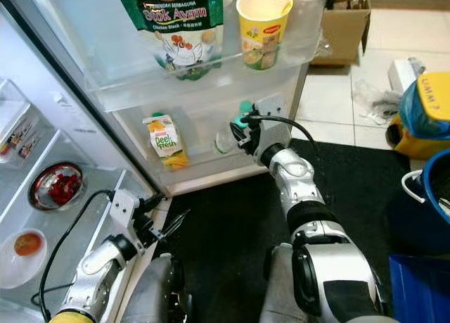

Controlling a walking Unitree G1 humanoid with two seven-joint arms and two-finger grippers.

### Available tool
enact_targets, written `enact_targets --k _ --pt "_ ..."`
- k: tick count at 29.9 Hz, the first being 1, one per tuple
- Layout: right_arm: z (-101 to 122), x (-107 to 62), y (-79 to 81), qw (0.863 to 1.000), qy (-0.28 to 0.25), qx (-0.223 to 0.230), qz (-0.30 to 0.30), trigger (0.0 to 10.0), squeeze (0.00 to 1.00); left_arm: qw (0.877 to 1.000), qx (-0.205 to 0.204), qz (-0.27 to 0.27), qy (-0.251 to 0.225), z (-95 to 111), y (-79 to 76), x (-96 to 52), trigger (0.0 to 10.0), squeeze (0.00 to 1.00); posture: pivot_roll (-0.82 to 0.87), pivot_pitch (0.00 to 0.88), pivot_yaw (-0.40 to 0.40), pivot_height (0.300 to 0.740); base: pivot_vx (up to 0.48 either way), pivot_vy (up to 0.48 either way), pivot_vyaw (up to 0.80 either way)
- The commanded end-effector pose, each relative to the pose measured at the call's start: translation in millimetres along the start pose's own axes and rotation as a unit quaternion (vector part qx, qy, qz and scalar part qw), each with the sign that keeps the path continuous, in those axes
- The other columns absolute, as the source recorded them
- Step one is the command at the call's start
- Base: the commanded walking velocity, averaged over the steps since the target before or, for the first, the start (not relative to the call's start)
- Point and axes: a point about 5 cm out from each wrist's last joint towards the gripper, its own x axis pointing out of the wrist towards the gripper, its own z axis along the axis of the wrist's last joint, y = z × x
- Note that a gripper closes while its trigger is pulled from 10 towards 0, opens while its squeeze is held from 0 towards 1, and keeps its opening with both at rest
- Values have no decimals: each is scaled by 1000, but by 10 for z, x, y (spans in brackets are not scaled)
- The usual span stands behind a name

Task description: Restocking fridge

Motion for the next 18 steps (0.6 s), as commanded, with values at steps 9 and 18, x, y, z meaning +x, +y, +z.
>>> enact_targets --k 9,18 --pt "46 71 20 999 11 -34 -38 10000 0 1000 -6 -24 -18 194 -147 53 10000 0 23 411 170 600 0 0 0" --pt "-39 77 0 994 56 -57 -77 10000 0 999 -12 -31 -7 184 -250 50 10000 0 24 409 161 600 0 0 0"
